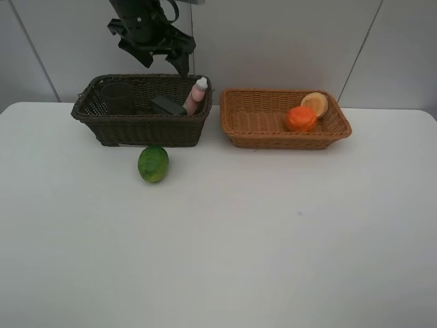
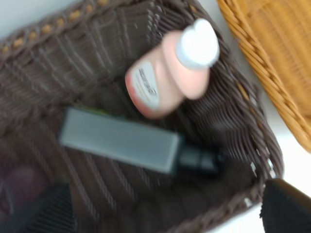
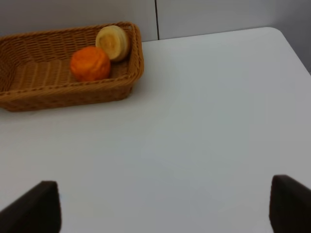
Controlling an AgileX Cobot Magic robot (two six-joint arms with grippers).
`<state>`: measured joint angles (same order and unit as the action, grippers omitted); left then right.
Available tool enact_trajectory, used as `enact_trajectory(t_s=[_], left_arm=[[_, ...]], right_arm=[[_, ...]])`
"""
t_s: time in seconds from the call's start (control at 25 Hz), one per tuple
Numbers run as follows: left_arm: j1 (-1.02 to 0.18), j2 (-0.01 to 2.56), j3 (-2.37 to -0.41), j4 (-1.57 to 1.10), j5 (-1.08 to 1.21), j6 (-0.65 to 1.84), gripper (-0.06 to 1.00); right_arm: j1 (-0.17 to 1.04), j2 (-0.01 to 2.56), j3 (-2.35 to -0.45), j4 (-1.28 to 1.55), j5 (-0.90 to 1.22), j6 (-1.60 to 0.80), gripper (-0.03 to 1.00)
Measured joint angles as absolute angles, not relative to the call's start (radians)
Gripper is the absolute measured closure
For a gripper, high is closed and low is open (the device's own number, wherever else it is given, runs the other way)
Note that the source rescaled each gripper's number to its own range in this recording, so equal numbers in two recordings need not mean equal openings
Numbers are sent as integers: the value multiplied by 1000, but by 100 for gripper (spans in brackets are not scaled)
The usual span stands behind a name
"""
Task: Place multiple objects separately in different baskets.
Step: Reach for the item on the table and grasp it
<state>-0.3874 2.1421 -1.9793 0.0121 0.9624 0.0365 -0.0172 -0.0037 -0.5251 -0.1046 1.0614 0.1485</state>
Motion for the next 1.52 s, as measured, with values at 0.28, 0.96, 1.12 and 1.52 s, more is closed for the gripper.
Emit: enact_trajectory(t_s=[0.28, 0.96, 1.12, 1.52], left_arm=[[-387, 2111, -1979, 0, 1142, 36, -5], [-486, 2049, -1976, 57, 1193, -251, -5], [-514, 2045, -1925, 58, 1193, -332, -5], [-527, 2026, -1736, 70, 1194, -393, -5]], right_arm=[[-17, -4, -525, -105, 1061, 148, 2], [-17, -4, -525, -105, 1061, 148, 2], [-17, -4, -525, -105, 1061, 148, 2], [-17, -4, -525, -105, 1061, 148, 2]])
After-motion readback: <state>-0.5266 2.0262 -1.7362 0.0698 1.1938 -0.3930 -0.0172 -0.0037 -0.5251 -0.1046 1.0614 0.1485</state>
